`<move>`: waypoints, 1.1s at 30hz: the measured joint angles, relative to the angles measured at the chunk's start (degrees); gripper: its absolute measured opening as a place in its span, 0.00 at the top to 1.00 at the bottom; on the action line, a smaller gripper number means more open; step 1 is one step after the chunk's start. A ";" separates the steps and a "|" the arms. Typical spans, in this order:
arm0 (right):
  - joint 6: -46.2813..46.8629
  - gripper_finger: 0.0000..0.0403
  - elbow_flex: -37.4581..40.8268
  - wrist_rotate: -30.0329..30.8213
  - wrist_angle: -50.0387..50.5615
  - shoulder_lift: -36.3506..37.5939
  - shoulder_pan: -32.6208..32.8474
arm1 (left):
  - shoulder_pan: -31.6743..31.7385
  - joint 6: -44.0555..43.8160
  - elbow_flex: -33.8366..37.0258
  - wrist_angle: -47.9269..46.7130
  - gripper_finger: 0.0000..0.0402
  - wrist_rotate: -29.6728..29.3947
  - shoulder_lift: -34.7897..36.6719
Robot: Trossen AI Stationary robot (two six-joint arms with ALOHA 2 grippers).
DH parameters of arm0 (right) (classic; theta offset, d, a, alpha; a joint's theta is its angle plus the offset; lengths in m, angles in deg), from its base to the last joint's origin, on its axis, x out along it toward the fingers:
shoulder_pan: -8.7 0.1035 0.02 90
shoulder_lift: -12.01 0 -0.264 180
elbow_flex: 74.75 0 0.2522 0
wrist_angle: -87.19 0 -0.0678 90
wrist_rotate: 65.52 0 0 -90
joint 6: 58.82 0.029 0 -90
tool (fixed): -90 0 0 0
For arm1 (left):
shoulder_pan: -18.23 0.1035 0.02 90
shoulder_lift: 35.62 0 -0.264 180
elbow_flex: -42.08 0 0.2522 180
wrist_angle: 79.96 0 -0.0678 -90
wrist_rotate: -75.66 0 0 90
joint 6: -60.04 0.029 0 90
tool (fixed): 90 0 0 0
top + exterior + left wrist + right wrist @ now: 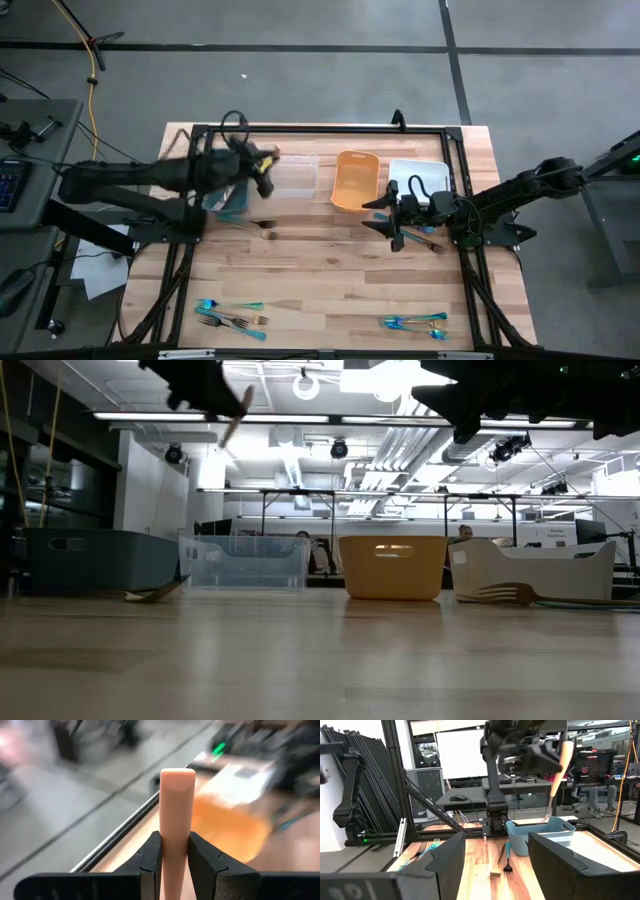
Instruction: Sort silverware by color (type)
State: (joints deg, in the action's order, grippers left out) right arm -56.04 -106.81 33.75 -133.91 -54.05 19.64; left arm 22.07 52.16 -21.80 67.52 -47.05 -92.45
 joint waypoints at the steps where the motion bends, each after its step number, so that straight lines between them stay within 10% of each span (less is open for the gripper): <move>1: -0.01 0.48 0.00 -0.01 0.09 0.00 0.00 | 1.15 -1.77 -2.36 -6.23 0.86 -0.84 -0.02; 10: 1.28 0.48 0.00 -0.02 0.22 -0.02 0.00 | 12.24 -14.53 -5.43 -36.48 0.86 -2.76 -0.13; 33: 0.84 0.48 0.00 -0.02 0.38 -0.02 -0.02 | 24.02 -17.55 9.08 -30.54 0.81 11.42 -3.54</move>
State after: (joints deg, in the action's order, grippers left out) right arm -55.20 -106.81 33.74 -133.53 -54.07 19.62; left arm 46.08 34.61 -12.72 36.98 -35.63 -96.00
